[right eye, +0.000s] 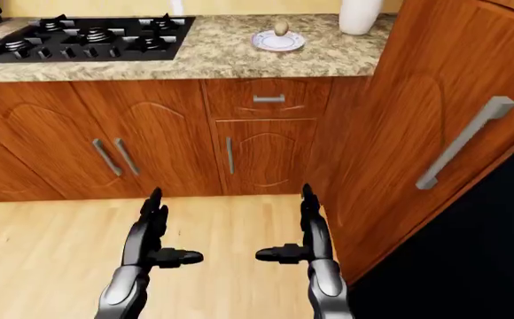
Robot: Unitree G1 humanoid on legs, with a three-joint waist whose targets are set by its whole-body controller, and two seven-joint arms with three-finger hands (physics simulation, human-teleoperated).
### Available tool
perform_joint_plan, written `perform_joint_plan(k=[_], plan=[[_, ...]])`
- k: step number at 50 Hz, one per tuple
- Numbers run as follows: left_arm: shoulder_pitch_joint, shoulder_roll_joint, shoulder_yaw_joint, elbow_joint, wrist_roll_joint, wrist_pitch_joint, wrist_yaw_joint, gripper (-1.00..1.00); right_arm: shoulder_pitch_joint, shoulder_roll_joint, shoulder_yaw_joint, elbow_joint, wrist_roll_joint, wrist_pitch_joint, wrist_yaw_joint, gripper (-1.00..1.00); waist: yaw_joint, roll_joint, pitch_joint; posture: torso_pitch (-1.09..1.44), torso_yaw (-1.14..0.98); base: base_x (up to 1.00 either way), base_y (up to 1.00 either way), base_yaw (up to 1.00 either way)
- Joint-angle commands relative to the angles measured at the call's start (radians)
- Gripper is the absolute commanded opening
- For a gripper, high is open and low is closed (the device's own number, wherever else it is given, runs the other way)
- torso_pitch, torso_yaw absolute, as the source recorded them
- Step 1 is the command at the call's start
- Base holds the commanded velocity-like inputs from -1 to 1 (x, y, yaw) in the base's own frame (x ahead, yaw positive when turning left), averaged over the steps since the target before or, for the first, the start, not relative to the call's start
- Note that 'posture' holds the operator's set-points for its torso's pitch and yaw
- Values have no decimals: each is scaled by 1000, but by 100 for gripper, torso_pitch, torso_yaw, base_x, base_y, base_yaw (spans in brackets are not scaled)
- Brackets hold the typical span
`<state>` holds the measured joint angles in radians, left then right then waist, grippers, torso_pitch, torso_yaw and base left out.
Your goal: Place the potato on the rack of the oven.
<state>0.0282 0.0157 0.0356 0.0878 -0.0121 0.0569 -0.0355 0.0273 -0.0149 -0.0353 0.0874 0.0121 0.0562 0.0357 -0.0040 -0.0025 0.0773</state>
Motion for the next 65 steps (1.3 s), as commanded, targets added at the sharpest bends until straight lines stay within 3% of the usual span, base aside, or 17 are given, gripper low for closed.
perform_joint_plan(k=[1, 3, 4, 5, 7, 8, 14, 19, 31, 39, 47, 53, 63, 64, 65], plan=[[-33, 3, 3, -79, -9, -62, -4, 100, -34, -5, -4, -69, 2, -64, -2, 100, -2, -8, -1, 0, 0, 0, 0, 0], [-30, 2, 1, -100, -10, -44, -2, 100, -38, -6, -6, -64, 2, -68, -4, 100, 7, -1, -62, 0, 0, 0, 0, 0], [-26, 1, 1, -105, -11, -43, -3, 100, -34, -5, -4, -70, 1, -65, -4, 100, 7, -1, -53, 0, 0, 0, 0, 0], [-29, 2, 3, -87, -12, -59, -4, 100, -29, -4, -3, -86, 1, -57, -5, 100, 7, -6, -17, 0, 0, 0, 0, 0], [-26, 0, 0, -102, -12, -48, -1, 100, -34, -5, -5, -72, 1, -66, -6, 100, 9, -8, -68, 0, 0, 0, 0, 0], [-32, 2, 4, -72, -13, -71, -3, 100, -33, -4, -4, -71, 0, -68, -6, 100, 9, -7, -75, 0, 0, 0, 0, 0], [-27, 1, 2, -108, -14, -41, 1, 100, -34, -3, -3, -66, 0, -76, -7, 100, 8, -5, -79, 0, 0, 0, 0, 0], [-52, 4, 13, -121, -28, -2, 16, 100, -52, -3, 2, -140, -9, -5, -22, 100, 9, -4, -86, 0, 0, 0, 0, 0], [-285, 73, 75, -246, -69, 290, 53, 100, -257, -15, -15, -276, 1, 276, -72, 100, 7, 0, -99, 0, 0, 0, 0, 0], [-426, 112, 102, -338, -98, 498, 78, 100, -406, -53, -50, -372, 54, 492, -126, 100, 8, 3, -91, 0, 0, 0, 0, 0], [-547, 156, 122, -352, -142, 613, 102, 100, -497, -85, -67, -443, 100, 678, -99, 100, 8, 1, -83, 0, 0, 0, 0, 0], [-635, 193, 136, -338, -172, 673, 118, 100, -570, -117, -81, -480, 120, 764, -116, 100, 10, 2, -77, 0, 0, 0, 0, 0], [-682, 220, 139, -334, -197, 701, 130, 100, -642, -146, -91, -499, 143, 822, -119, 100, 10, 2, -72, 0, 0, 1, 0, 0], [-684, 221, 140, -328, -199, 697, 128, 100, -647, -149, -93, -499, 146, 825, -119, 100, 8, 6, -91, 0, 0, 5, 0, 0], [-684, 222, 138, -328, -198, 696, 128, 100, -652, -151, -94, -500, 147, 829, -120, 100, 8, 8, -82, 0, 0, 9, 0, 0]])
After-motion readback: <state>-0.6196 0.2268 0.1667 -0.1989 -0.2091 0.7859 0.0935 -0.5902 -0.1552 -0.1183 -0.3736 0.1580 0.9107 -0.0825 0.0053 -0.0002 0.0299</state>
